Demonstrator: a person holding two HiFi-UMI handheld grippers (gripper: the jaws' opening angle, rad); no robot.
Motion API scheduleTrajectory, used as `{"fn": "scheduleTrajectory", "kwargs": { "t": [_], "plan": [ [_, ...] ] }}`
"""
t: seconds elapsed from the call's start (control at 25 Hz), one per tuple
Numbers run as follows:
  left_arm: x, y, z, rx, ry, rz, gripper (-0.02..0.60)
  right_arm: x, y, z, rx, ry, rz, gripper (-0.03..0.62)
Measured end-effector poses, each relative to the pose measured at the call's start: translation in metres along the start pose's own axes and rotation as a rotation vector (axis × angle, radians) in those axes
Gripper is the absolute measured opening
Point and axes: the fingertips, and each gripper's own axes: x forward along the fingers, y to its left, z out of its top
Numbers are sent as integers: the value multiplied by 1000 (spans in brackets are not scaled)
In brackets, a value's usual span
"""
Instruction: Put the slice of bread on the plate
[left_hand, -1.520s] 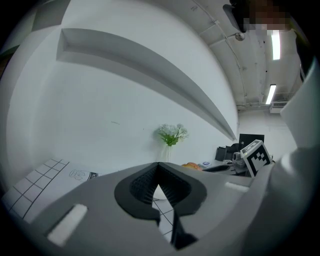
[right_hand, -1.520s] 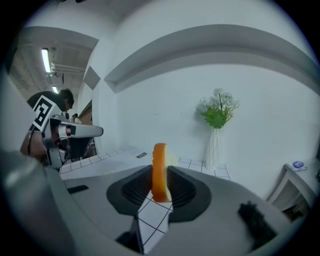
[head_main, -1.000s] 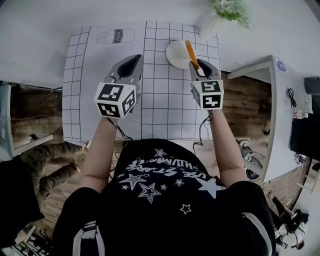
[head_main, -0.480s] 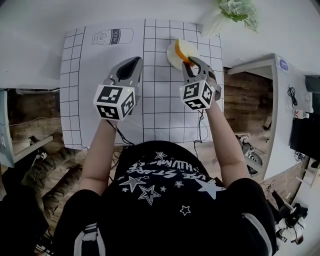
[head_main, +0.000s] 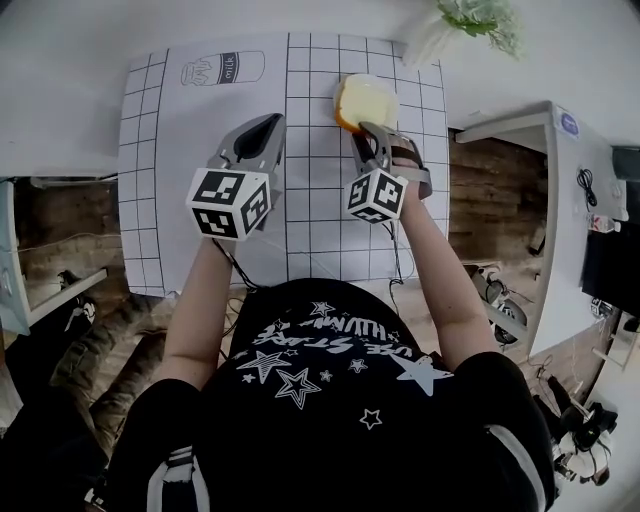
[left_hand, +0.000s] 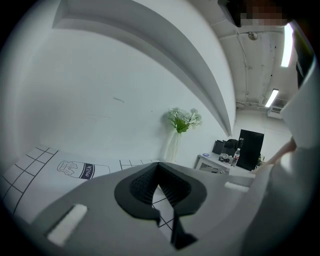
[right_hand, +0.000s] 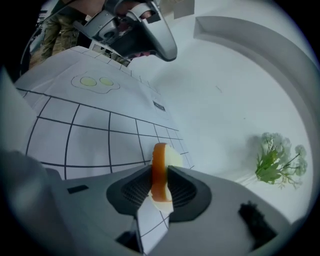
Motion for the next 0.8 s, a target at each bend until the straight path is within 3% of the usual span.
{"fn": "scheduleTrajectory", "kwargs": {
  "t": [0.32, 0.8],
  "plan": [
    [-8, -2, 0, 0, -1, 9, 9, 13, 16, -19, -57, 73, 17, 110],
    [-20, -13, 1, 13, -7, 23, 9, 8, 10, -28, 210, 89, 72, 158]
  ]
}}
